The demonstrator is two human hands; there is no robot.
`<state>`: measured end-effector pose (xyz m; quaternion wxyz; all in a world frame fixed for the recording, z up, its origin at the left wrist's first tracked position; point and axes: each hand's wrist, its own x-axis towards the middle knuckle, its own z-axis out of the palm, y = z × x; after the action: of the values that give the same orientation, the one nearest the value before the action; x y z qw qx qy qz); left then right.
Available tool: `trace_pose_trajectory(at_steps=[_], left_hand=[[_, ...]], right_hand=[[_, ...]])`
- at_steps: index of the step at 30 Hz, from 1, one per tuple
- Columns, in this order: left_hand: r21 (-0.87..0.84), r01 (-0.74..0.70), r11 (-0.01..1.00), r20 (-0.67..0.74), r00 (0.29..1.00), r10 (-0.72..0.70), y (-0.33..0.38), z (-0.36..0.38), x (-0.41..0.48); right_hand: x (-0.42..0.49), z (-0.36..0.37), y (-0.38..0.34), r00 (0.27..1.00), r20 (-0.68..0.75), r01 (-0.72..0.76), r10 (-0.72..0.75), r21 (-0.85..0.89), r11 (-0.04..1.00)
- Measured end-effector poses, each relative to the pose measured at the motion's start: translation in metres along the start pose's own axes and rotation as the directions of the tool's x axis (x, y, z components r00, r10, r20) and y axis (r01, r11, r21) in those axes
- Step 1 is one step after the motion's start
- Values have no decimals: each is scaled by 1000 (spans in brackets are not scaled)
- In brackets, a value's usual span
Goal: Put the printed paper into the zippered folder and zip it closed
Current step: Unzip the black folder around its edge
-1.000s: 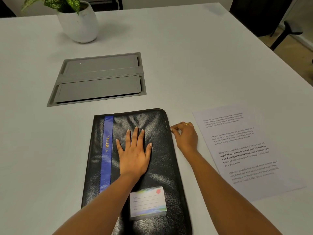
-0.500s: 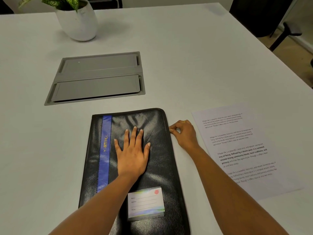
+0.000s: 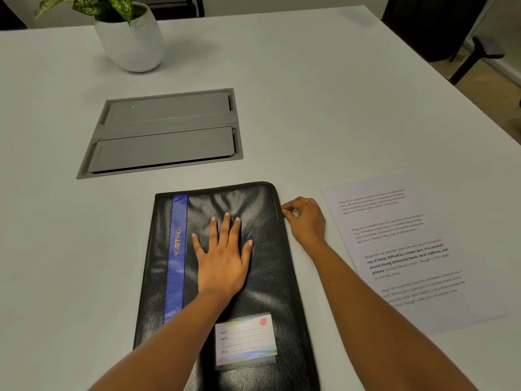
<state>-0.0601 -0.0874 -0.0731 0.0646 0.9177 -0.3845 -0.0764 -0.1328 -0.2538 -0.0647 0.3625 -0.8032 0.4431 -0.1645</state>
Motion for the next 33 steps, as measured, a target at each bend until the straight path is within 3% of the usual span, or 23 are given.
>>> trace_pose_trajectory(at_steps=[6, 14, 24, 33], left_hand=[[-14, 19, 1000, -13, 1000, -19, 0, 1, 0], [-51, 67, 996, -47, 996, -69, 3, 0, -1], [-47, 39, 998, -39, 998, -40, 2, 1, 0], [-21, 11, 1000, -33, 999, -12, 1, 2, 0]], right_hand=[[-6, -7, 7, 995, 60, 80, -79, -10, 997], [-15, -10, 6, 993, 17, 120, -119, -28, 992], [-22, -8, 10, 999, -27, 43, -42, 19, 999], [-6, -5, 1, 1000, -7, 24, -24, -66, 998]])
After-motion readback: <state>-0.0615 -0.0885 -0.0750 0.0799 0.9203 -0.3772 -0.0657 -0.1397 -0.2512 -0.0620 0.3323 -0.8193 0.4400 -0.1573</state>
